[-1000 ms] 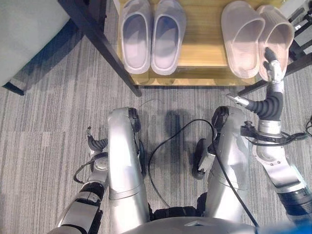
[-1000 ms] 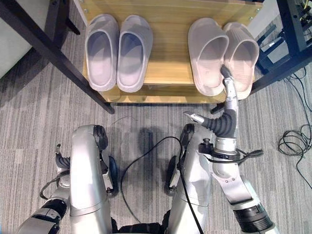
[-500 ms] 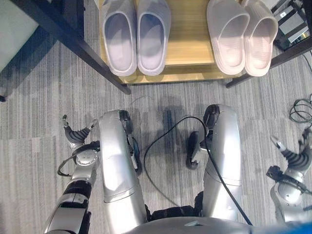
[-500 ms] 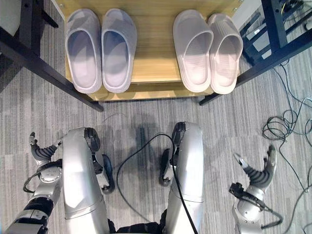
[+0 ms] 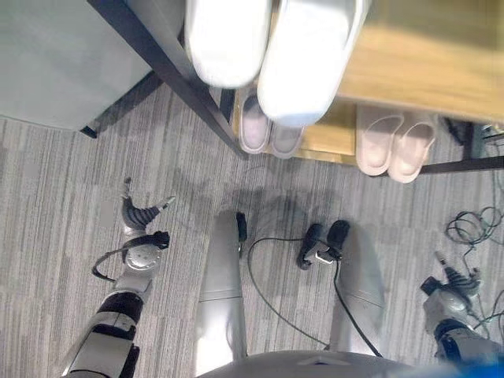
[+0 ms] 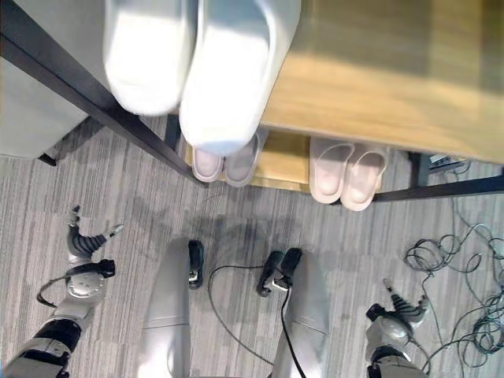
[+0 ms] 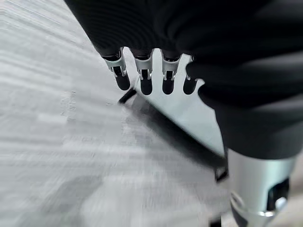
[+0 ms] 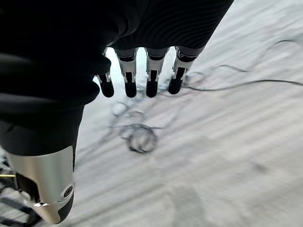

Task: Arrange the slippers neatly on the shoe rack.

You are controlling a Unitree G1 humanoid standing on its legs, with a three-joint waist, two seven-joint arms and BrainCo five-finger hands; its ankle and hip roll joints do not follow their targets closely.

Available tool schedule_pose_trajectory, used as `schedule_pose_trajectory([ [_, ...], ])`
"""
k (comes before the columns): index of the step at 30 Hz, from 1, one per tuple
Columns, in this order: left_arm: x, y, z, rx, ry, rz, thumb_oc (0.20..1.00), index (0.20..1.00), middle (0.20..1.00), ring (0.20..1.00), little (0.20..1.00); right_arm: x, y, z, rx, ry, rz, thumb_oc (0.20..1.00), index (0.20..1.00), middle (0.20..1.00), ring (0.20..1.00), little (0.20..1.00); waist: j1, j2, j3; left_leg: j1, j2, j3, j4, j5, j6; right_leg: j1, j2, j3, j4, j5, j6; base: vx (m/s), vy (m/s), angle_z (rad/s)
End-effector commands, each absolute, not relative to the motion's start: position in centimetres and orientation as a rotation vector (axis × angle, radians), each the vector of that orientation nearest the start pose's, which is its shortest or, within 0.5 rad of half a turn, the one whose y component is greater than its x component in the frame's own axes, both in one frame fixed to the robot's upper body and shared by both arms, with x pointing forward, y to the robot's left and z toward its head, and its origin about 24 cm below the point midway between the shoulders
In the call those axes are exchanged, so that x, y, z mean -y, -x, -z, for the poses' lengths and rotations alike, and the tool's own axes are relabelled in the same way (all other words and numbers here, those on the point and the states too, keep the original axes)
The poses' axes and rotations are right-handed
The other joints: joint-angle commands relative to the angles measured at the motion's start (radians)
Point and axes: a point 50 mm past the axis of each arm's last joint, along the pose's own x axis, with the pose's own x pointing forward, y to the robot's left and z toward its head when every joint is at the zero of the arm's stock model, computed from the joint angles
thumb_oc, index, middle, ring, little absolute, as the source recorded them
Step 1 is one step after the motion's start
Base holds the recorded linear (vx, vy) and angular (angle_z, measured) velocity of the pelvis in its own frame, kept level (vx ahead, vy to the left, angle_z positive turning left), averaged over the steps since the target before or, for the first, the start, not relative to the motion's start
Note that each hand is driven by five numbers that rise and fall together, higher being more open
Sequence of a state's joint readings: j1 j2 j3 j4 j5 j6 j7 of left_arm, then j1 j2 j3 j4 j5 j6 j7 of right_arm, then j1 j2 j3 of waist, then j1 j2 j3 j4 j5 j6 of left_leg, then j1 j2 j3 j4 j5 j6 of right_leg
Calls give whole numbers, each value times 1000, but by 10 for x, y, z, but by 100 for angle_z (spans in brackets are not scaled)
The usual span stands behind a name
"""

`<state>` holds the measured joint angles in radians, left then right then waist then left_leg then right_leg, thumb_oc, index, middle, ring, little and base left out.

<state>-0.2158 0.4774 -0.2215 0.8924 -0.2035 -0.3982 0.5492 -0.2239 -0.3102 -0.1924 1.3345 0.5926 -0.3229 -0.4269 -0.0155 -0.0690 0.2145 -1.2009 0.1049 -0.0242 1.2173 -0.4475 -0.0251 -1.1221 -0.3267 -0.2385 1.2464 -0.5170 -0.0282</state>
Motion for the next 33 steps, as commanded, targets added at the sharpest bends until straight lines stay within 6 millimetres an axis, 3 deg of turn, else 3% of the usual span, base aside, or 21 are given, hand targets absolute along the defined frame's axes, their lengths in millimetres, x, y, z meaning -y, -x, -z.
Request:
schedule_pose_trajectory([
  [1,-291,-246,23,-175,-475,-517,1000,1000,1000,1000,1000,326,-130,110,-724,-189,1161,1000,1000,1000,1000,1000,-25,0,43,-67,44,-103,-56,112,-35,-37,-56,41,-75,108,57,20,-2,5],
  [2,-284,-233,43,-263,-486,-484,1000,1000,1000,1000,1000,318,-116,120,-790,-175,1130,1000,1000,1000,1000,1000,-27,-1,21,45,41,-86,-165,139,-39,65,-50,22,-172,136,74,9,7,5],
  [3,-284,-233,43,-263,-486,-484,1000,1000,1000,1000,1000,318,-116,120,-791,-175,1130,1000,1000,1000,1000,1000,-27,-1,26,54,41,-86,-171,142,-39,75,-50,20,-178,139,74,75,5,8],
  [6,-269,-195,90,-518,-603,-319,1000,1000,1000,1000,1000,305,-97,133,-883,-179,1070,1000,1000,1000,1000,1000,-21,-6,-10,308,39,-60,-374,182,-38,304,-21,-11,-371,200,112,128,-6,5],
  [8,-266,-184,100,-578,-613,-289,1000,1000,1000,1000,1000,304,-92,135,-906,-175,1059,1000,1000,1000,1000,1000,-20,-6,-9,378,40,-52,-430,193,-38,368,-12,-20,-413,216,120,172,0,1],
  [9,-264,-165,113,-672,-606,-273,1000,1000,1000,1000,1000,301,-85,138,-935,-188,1055,1000,1000,1000,1000,1000,-17,-7,-29,484,34,-36,-516,212,-46,477,5,-33,-508,251,137,237,-13,-5],
  [10,-263,-147,124,-753,-585,-283,1000,1000,1000,1000,1000,296,-80,142,-966,-188,1032,1000,1000,1000,1000,1000,-18,-11,-43,590,28,-13,-632,270,-51,585,25,-58,-624,305,137,227,-37,-4],
  [12,-258,-123,135,-846,-515,-315,1000,1000,1000,1000,1000,279,-78,148,-996,-178,943,1000,1000,1000,1000,1000,-17,-10,-62,746,26,12,-770,315,-69,745,54,-81,-770,347,153,245,-51,-17],
  [17,-253,-91,148,-976,-480,-341,1000,1000,1000,1000,1000,263,-51,159,-1113,-141,853,1000,1000,1000,1000,1000,-26,-3,-122,1048,32,83,-1057,398,-82,976,115,-75,-1023,443,181,192,-62,-27],
  [21,-251,-82,151,-1006,-439,-357,1000,1000,1000,1000,1000,258,-40,162,-1163,-100,799,1000,1000,1000,1000,1000,-29,23,-156,1187,24,116,-1224,464,-79,1084,160,-62,-1161,488,188,98,-92,-19],
  [22,-248,-81,152,-1012,-396,-384,1000,1000,1000,1000,1000,256,-40,163,-1188,-58,752,1000,1000,1000,1000,1000,-27,36,-171,1215,20,122,-1278,502,-85,1112,173,-58,-1219,515,195,17,-131,-22],
  [24,-243,-79,155,-1029,-322,-431,1000,1000,1000,1000,1000,252,-34,164,-1239,42,663,1000,1000,1000,1000,1000,-20,49,-190,1224,15,130,-1305,526,-96,1151,181,-64,-1310,552,202,-56,-109,-26],
  [33,-234,-73,159,-1069,-300,-409,1000,1000,1000,1000,1000,253,-31,164,-1253,83,635,1000,1000,1000,1000,1000,-15,57,-215,1219,12,142,-1305,502,-102,1168,175,-73,-1334,545,207,-17,-22,-4],
])
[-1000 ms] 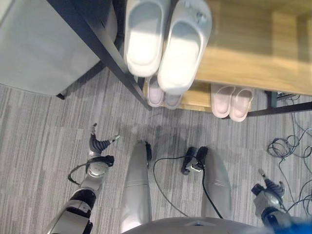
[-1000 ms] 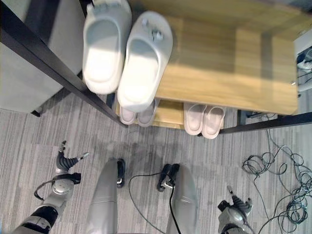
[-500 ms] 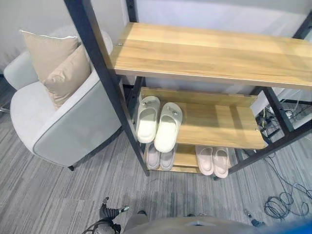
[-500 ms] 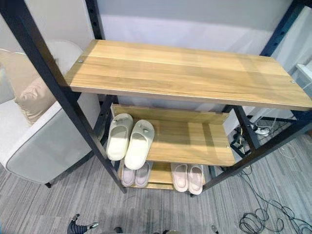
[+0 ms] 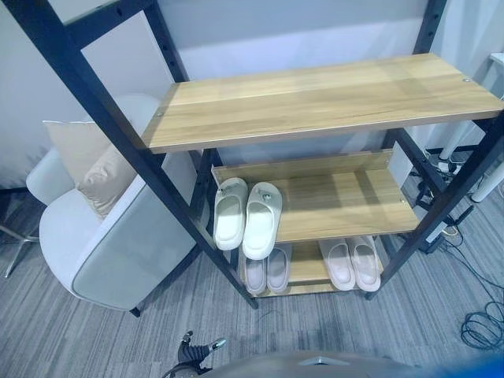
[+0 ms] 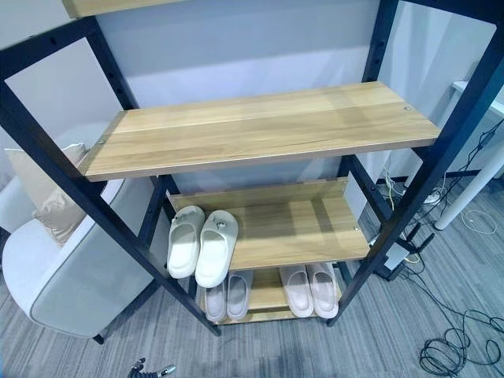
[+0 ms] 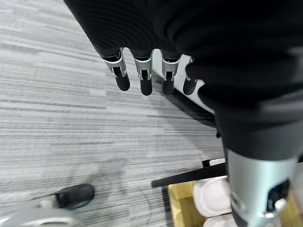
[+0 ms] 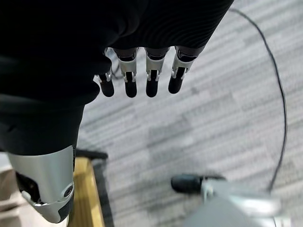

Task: Arrange the slippers neatly on the shoe rack.

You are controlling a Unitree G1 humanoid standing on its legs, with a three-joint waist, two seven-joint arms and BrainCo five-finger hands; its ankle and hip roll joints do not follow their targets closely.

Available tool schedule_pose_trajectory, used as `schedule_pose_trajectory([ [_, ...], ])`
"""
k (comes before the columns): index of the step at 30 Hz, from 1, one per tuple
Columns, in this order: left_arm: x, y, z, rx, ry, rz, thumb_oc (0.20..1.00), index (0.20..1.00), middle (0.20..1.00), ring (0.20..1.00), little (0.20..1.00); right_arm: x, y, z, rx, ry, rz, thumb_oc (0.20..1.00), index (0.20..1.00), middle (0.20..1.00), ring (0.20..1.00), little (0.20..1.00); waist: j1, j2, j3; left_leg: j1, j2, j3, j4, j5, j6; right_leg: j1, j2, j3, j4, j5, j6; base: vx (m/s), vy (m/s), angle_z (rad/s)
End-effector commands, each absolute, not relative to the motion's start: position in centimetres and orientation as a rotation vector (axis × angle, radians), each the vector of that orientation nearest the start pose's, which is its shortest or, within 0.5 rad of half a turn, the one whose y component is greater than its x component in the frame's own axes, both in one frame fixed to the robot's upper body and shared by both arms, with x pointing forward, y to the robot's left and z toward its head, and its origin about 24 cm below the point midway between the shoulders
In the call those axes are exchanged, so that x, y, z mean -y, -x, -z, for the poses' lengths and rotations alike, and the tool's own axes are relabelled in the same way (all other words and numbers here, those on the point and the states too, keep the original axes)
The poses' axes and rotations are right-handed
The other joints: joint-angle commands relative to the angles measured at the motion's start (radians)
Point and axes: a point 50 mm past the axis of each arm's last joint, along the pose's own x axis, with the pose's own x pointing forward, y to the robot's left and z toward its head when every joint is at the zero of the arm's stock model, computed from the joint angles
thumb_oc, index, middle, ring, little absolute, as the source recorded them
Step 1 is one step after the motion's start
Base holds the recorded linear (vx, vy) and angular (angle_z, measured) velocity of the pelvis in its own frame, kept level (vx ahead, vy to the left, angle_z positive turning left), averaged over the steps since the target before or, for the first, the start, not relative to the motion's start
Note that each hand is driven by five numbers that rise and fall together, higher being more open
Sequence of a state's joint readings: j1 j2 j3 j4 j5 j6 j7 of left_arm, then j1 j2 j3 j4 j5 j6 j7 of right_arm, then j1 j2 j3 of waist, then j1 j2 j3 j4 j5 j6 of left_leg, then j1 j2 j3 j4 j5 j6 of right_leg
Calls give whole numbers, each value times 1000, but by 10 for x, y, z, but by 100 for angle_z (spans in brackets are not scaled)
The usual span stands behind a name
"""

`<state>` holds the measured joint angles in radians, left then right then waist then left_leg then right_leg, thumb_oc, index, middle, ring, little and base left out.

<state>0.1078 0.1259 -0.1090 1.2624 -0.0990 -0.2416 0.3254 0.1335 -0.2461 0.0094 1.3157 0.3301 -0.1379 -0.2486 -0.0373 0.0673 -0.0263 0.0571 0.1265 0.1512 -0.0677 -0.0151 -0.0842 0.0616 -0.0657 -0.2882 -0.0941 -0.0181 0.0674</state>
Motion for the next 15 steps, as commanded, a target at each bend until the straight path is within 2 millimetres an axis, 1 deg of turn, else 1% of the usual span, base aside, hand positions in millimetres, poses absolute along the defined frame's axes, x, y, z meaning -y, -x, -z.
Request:
schedule_pose_trajectory([
  [1,-234,-73,159,-1069,-300,-409,1000,1000,1000,1000,1000,253,-31,164,-1253,83,635,1000,1000,1000,1000,1000,7,-80,25,-39,-9,-34,-20,70,-43,-16,-86,-23,7,46,111,0,0,0],
  [4,-234,-73,159,-1069,-300,-409,1000,1000,1000,1000,1000,253,-31,164,-1253,83,635,1000,1000,1000,1000,1000,7,-80,25,-39,-9,-34,-20,70,-43,-16,-86,-23,7,46,111,-35,31,0],
  [5,-224,-79,161,-1077,-295,-297,1000,1000,1000,1000,1000,241,-40,166,-1236,74,584,1000,1000,1000,1000,1000,2,-56,18,-25,-16,-34,-20,42,-48,17,-113,-47,7,34,130,-106,94,2],
  [9,-225,-83,160,-1059,-256,-319,1000,1000,1000,1000,1000,239,-42,167,-1236,86,561,1000,1000,1000,1000,1000,6,-60,23,-23,-18,-33,-20,36,-45,15,-119,-48,7,37,134,-40,47,32],
  [15,-226,-84,160,-1058,-251,-324,1000,1000,1000,1000,1000,239,-42,167,-1236,91,555,1000,1000,1000,1000,1000,7,-61,23,-24,-19,-33,-20,35,-44,14,-122,-48,7,39,134,-1,2,-1],
])
